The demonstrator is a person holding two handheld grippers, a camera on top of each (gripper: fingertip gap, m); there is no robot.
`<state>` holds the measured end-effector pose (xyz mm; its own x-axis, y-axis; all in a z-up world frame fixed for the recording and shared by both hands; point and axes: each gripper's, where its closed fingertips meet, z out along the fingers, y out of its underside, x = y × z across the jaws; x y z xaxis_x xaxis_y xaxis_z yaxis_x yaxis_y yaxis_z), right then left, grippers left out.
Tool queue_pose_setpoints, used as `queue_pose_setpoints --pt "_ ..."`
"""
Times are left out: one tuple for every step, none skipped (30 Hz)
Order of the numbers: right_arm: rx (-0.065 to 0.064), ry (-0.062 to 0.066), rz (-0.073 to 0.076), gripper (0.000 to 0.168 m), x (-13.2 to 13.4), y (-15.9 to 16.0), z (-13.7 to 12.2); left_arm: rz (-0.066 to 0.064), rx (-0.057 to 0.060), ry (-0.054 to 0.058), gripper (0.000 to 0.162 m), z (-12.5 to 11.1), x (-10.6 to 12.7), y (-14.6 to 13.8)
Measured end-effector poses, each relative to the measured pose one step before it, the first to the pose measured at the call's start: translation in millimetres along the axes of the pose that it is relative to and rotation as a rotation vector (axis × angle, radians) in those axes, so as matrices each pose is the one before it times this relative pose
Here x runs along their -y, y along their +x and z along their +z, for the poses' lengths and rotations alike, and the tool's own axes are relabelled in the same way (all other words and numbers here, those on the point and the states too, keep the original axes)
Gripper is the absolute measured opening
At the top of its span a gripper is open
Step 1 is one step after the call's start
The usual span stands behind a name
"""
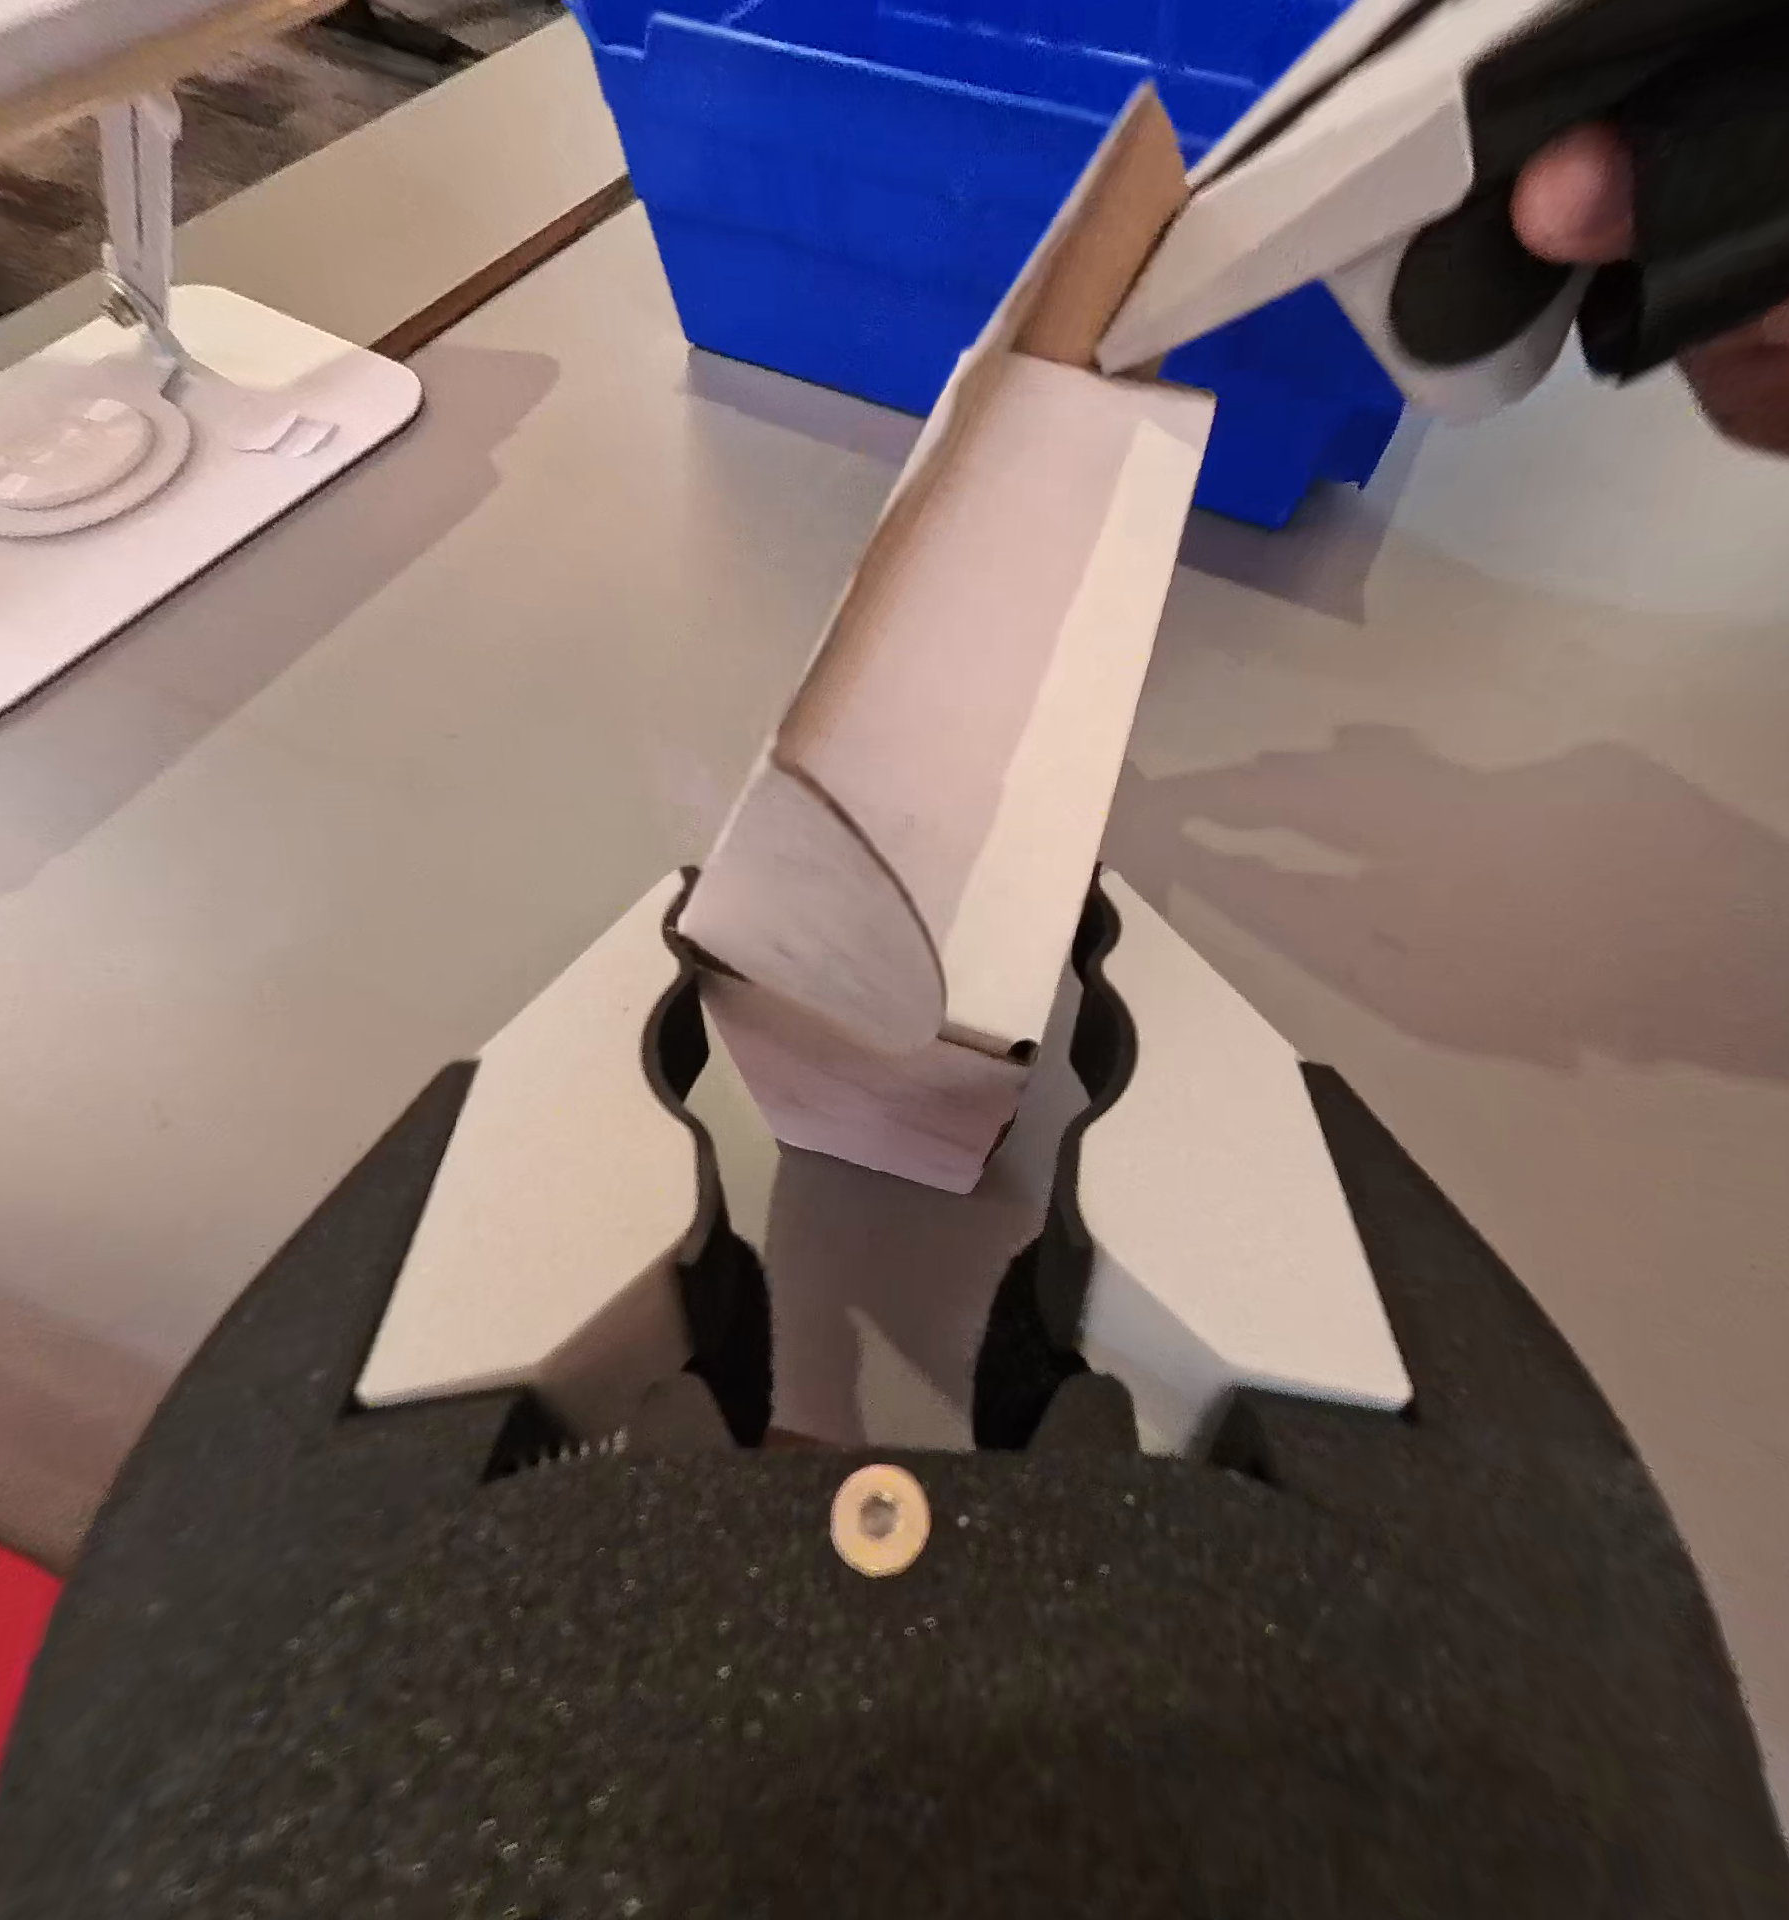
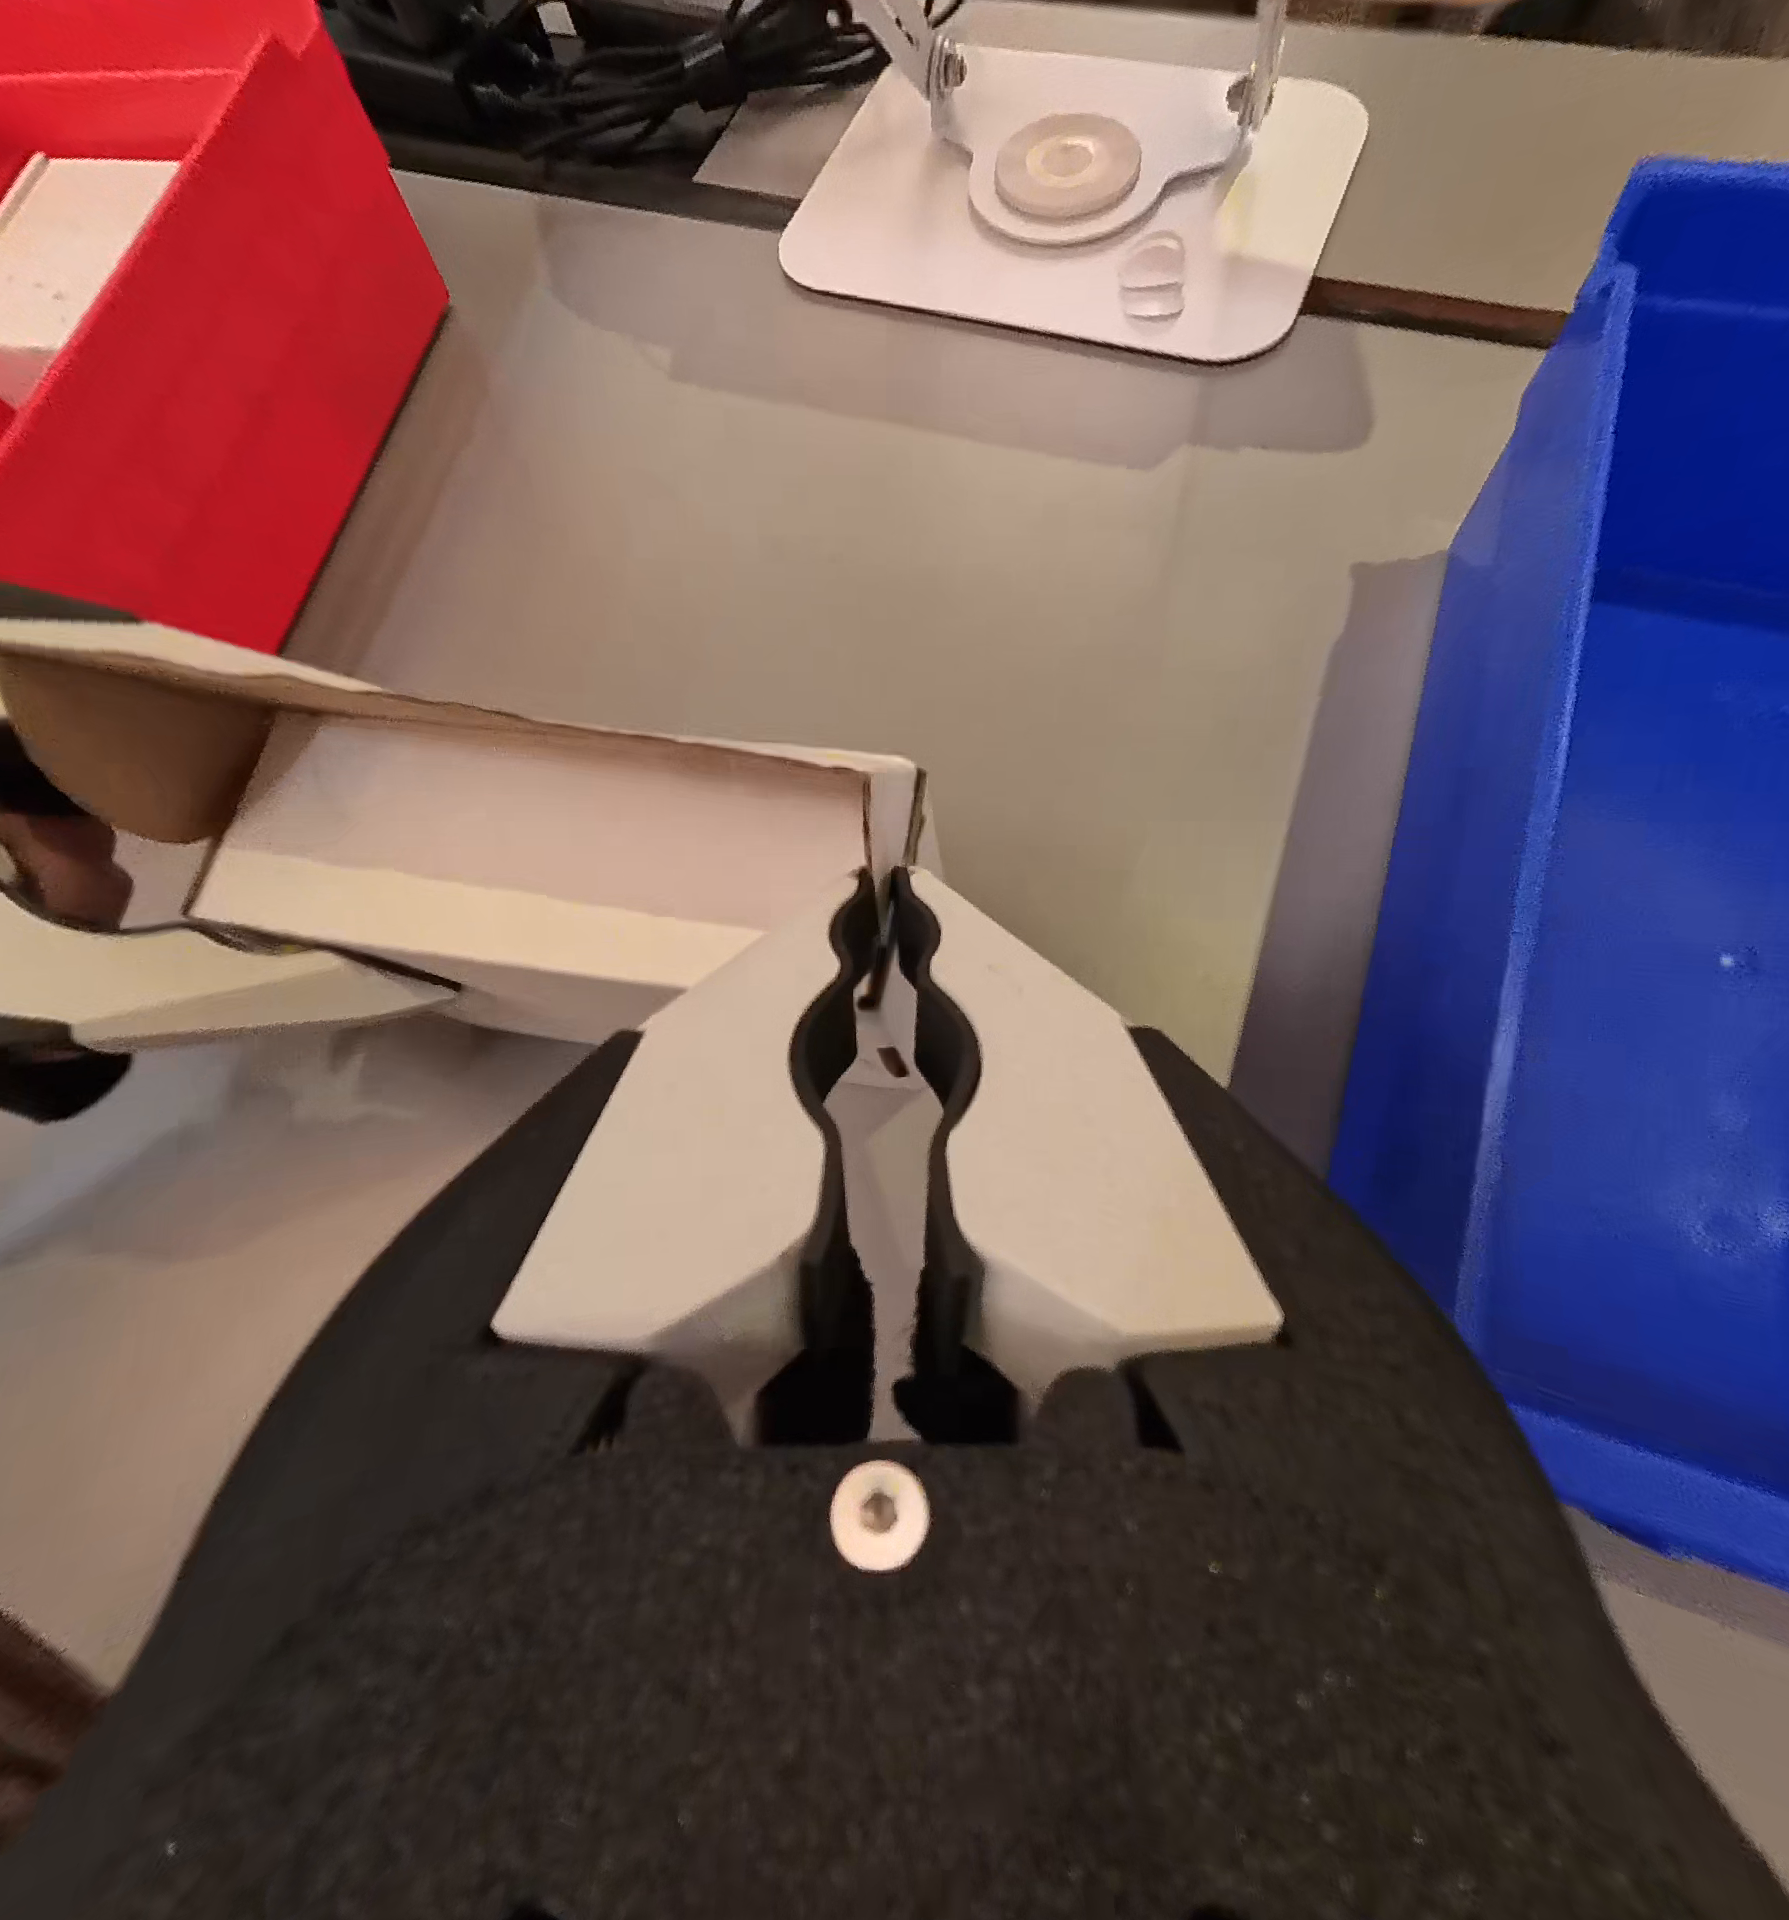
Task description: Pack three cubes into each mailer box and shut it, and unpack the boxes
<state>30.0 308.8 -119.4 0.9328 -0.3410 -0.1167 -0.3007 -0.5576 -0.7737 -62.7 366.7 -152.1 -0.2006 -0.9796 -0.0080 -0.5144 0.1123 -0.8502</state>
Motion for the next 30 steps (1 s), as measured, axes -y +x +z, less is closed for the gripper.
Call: queue_pose_setpoints --pt "0.0006 0.0302 -0.0123 0.002 0.39 -0.27 1.14 -0.0106 -0.0048 -0.0004 0.069 -0.16 -0.26 -0.68" --pt "0.0024 0.0184 0.0008 0.002 0.84 -0.48 0.64 0.0005 -0.0001 -0.0009 0.069 -0.28 -0.14 0.02" --pt "0.0028 0.0126 -0.0093 0.003 1.41 -0.82 0.41 0.0082 0.003 -0.0025 0.07 -0.5 -0.07 0.36" --pt "0.0047 0.0157 -0.0332 0.004 2.36 -0.97 0.18 0.0088 0.0093 -0.0044 0.07 -0.64 -0.33 -1.08" --pt "0.0128 0.0144 -0.0531 0.006 2.52 -1.84 -0.31 0.0073 0.0079 -0.0034 0.07 -0.63 -0.12 -1.29" --pt "0.0355 0.0209 -0.0654 0.016 3.59 -4.64 -0.72 0.0104 0.0055 -0.0012 0.07 -0.69 -0.06 -1.21" --pt "0.0439 0.0372 -0.0753 0.037 5.53 -5.02 -1.68 0.0129 -0.0008 0.0001 0.07 -0.69 -0.29 -0.45" --pt "0.0634 0.0366 -0.0853 0.054 4.61 -7.44 -2.68 0.0179 -0.0068 -0.0007 0.07 -0.89 -0.48 0.18" --pt "0.0882 0.0034 -0.0737 0.067 -1.35 -11.95 -3.39 0.0207 -0.0063 -0.0033 0.068 -1.1 -0.48 0.18" --pt "0.0755 -0.0494 -0.0475 0.077 -8.74 -11.08 -3.84 0.0294 -0.0127 -0.0086 0.067 -1.84 -0.76 1.46" --pt "0.0282 -0.0443 -0.032 0.084 -8.24 -3.85 -3.1 0.0365 -0.0223 -0.0185 0.067 -2.4 -1.42 3.23" --pt "0.0122 -0.0157 -0.0142 0.088 -5.13 -1.73 -1.87 0.027 -0.0283 -0.0236 0.067 -2.59 -1.8 3.97" --pt "0.0334 0.0061 0.0149 0.091 -2.83 -5.85 -0.22 0.0128 -0.037 -0.0208 0.066 -2.51 -2.0 5.0" --pt "0.0441 0.0035 0.0283 0.095 -2.61 -8.05 1.97 0.0023 -0.0457 -0.0162 0.066 -2.28 -2.12 6.29" --pt "0.0313 -0.0103 0.0228 0.1 -3.64 -7.18 3.67 -0.0004 -0.0536 -0.0101 0.066 -2.05 -2.03 7.83" --pt "0.0254 -0.0182 0.0085 0.104 -5.21 -7.43 4.96 -0.0009 -0.0549 -0.0045 0.066 -1.74 -1.98 8.4" --pt "0.0298 -0.0153 -0.004 0.109 -5.1 -9.26 5.54 0.0094 -0.0442 0.0044 0.066 -1.6 -1.28 7.5" --pt "0.0229 -0.0075 -0.0101 0.106 -4.43 -8.95 5.55 0.0265 -0.0225 0.0022 0.066 -1.53 -1.42 4.93" --pt "0.0226 0.005 -0.0215 0.103 -2.98 -9.23 5.04 0.0139 -0.0088 0.0014 0.066 -0.99 -0.72 2.49" --pt "-0.0158 0.0166 -0.0225 0.1 -1.27 -2.99 4.15 -0.0008 -0.0044 -0.0001 0.066 -0.5 -0.43 0.98" --pt "-0.0597 0.0167 -0.0305 0.096 -0.56 5.51 1.32 -0.0034 -0.0017 -0.0014 0.067 -0.38 -0.43 0.12" --pt "-0.0365 0.0156 -0.0321 0.086 -0.15 4.06 -0.18 -0.0094 -0.0003 -0.0049 0.068 -0.5 -0.67 0.18" --pt "0.0002 0.0118 0.0144 0.085 0.54 0.36 0.33 -0.0306 0.0158 -0.0131 0.07 -0.89 -1.22 -2.1" --pt "0.0012 -0.0015 0.0205 0.084 0.21 0.73 0.32 -0.0443 0.0252 -0.0162 0.073 -1.85 -1.41 -3.51" --pt "-0.0046 -0.0085 0.0055 0.083 -0.11 0.47 0.12 -0.0412 0.0168 -0.0087 0.086 -3.15 -0.78 -1.64" --pt "-0.0039 -0.0093 -0.0154 0.083 -0.39 -0.71 0.16 -0.0322 0.0238 0.0078 0.088 -4.84 0.73 -1.88" --pt "-0.004 0.0042 -0.0146 0.083 0.87 -0.8 0.16 -0.0275 0.0463 0.0214 0.082 -6.44 2.01 -4.89" --pt "-0.0037 0.0063 0.0019 0.083 0.5 0.01 0.71 -0.0324 0.0384 0.0318 0.084 -6.49 2.95 -3.33" --pt "-0.0004 0.0052 0.0154 0.082 0.1 0.59 0.77 -0.0351 0.0146 0.0454 0.076 -6.0 4.68 0.63" --pt "-0.0024 0.0079 0.0102 0.082 0.77 1.09 0.46 -0.0361 0.0149 0.0484 0.061 -4.58 5.1 0.55"
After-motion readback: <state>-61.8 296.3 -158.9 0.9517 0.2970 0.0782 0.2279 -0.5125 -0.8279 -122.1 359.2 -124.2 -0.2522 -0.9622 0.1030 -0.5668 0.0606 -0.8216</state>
